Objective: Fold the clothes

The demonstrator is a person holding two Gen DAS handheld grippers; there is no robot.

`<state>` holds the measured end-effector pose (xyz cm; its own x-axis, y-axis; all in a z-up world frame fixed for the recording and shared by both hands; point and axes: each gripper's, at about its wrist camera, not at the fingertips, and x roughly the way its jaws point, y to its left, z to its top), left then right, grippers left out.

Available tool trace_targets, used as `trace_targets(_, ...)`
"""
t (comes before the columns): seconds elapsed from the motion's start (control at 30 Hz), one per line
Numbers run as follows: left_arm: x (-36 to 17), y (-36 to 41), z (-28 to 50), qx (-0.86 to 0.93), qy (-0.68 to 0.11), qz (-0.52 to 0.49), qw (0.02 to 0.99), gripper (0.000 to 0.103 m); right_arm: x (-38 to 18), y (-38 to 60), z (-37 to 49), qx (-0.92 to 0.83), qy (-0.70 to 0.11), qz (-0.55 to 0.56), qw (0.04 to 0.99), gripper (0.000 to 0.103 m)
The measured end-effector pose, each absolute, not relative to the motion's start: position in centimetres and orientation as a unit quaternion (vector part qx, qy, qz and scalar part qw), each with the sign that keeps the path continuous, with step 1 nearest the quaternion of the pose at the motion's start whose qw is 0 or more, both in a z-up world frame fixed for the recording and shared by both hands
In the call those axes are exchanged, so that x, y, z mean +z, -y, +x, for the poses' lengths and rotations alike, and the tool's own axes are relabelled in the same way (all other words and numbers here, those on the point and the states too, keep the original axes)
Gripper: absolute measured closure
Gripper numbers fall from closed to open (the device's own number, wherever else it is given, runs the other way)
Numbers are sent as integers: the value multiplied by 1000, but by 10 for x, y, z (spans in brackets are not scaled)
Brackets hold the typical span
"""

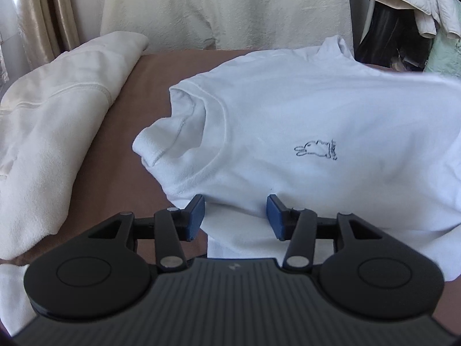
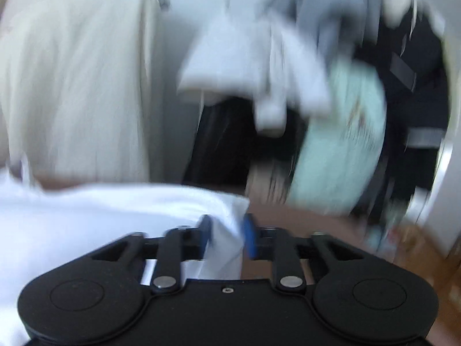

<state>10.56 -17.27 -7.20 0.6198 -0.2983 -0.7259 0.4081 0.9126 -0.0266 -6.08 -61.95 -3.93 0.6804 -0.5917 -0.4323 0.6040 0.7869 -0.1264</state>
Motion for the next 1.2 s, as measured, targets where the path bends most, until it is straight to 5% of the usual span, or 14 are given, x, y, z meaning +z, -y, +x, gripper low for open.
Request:
trace_targets(0.17,-54,173,90,-195,-362,99,906,56,-49,628,-86,-306,-264,118,907,65)
trace_targets(0.27,-46,172,82,-204,-363,94,904,56,-23,612,-99,-282,-217,126,926,43)
trace_targets(0.6,-31,170,26,-292,-356,186,868,50,33,499,-170,-134,-224,158,952,43)
trace_targets(0.83,-39,153,-11,-242,-336,288,863,47,9,461,-194,-134,-371,126,910,43)
trace_targets(1.0,-39,115,-2,-255,-382,159,874,46,19,445,-202,-188,-410,82,889,43)
trace_targets(1.1,-34,91,5,-300,-418,38,857,46,17,446,-201,-164,-434,55,884,57)
trace_targets(1.2,-33,87,4,-296,-420,35,857,46,1,469,-192,-148,-465,91,868,75)
